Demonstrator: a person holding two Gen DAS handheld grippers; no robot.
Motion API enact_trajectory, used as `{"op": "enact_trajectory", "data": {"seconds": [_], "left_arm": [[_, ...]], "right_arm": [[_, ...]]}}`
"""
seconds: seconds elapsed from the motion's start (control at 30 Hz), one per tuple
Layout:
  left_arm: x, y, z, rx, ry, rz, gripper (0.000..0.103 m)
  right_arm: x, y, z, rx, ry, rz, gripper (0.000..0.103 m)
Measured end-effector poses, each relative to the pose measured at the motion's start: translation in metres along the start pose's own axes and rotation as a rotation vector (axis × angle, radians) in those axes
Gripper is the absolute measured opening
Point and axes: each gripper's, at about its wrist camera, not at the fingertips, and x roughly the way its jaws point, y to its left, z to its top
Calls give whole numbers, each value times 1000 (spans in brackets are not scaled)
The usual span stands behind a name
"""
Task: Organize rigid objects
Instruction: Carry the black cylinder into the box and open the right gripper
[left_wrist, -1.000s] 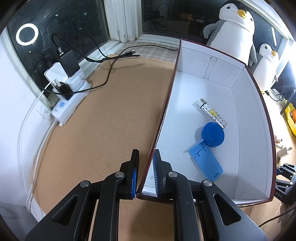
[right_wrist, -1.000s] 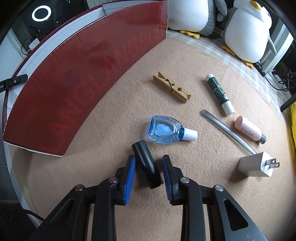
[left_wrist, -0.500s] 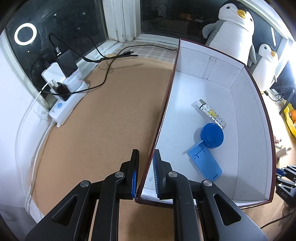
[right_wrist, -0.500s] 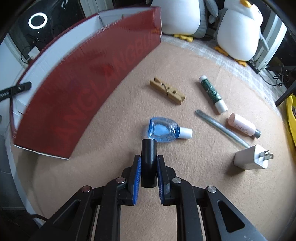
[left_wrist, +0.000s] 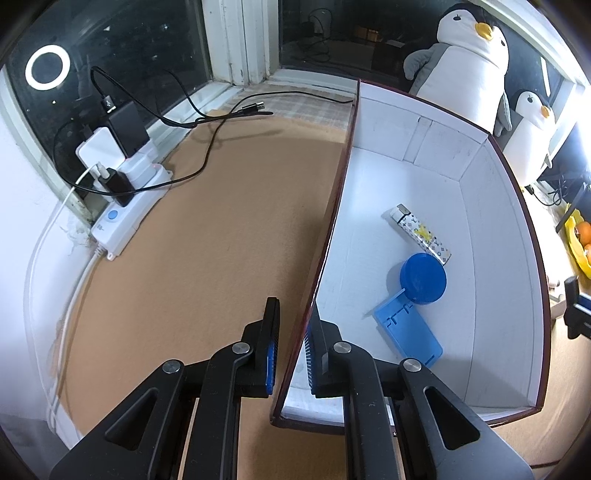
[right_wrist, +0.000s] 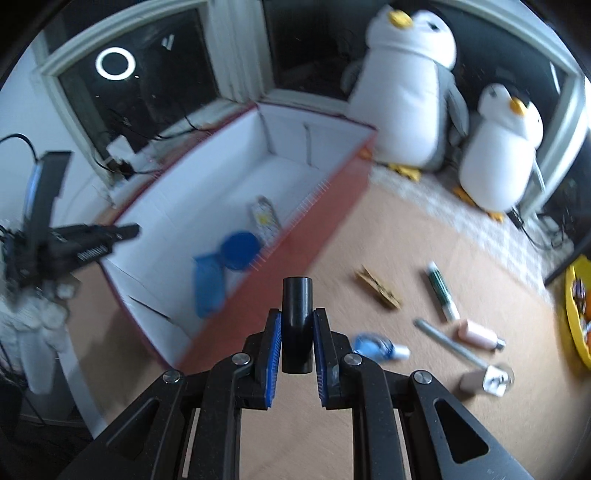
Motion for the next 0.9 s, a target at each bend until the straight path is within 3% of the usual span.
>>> {"op": "enact_trajectory", "data": {"seconds": [0.33,0.9], "left_arm": [[1,2,0,-3,-1,-9,11],[4,-2,1,-8,0,-14,11]], "right_arm": [[14,45,31,-76,-10,42,15],[51,73,39,-144,55,39,15]]}}
